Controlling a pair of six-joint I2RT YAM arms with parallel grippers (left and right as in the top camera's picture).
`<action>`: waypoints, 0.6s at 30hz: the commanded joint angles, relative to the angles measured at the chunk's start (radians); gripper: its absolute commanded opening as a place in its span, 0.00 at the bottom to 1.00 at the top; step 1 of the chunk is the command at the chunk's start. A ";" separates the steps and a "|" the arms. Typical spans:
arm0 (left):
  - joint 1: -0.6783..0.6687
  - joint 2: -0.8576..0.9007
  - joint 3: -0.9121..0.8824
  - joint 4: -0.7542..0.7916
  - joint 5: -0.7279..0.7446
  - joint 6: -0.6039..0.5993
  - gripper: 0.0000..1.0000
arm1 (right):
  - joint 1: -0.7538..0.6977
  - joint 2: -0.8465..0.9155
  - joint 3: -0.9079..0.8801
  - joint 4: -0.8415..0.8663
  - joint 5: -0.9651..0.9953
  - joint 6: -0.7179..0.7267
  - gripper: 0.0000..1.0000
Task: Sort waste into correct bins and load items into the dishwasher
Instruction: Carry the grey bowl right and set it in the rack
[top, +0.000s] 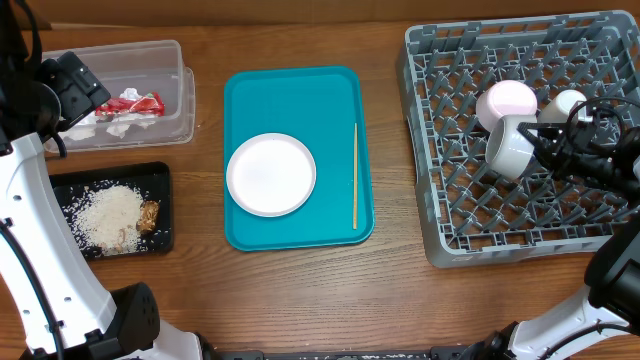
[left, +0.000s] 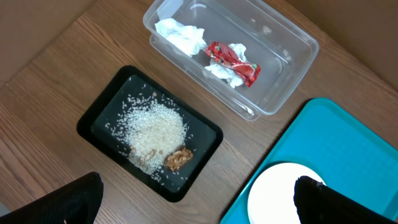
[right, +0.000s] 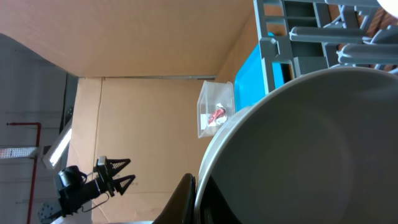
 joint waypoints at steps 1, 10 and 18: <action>0.000 0.006 -0.003 -0.002 -0.010 -0.010 1.00 | -0.021 -0.031 0.001 0.025 -0.005 0.042 0.04; 0.000 0.006 -0.003 -0.002 -0.010 -0.010 1.00 | -0.029 -0.031 0.001 0.122 0.139 0.221 0.04; 0.000 0.006 -0.003 -0.002 -0.010 -0.010 1.00 | -0.045 -0.031 0.002 0.201 0.142 0.354 0.07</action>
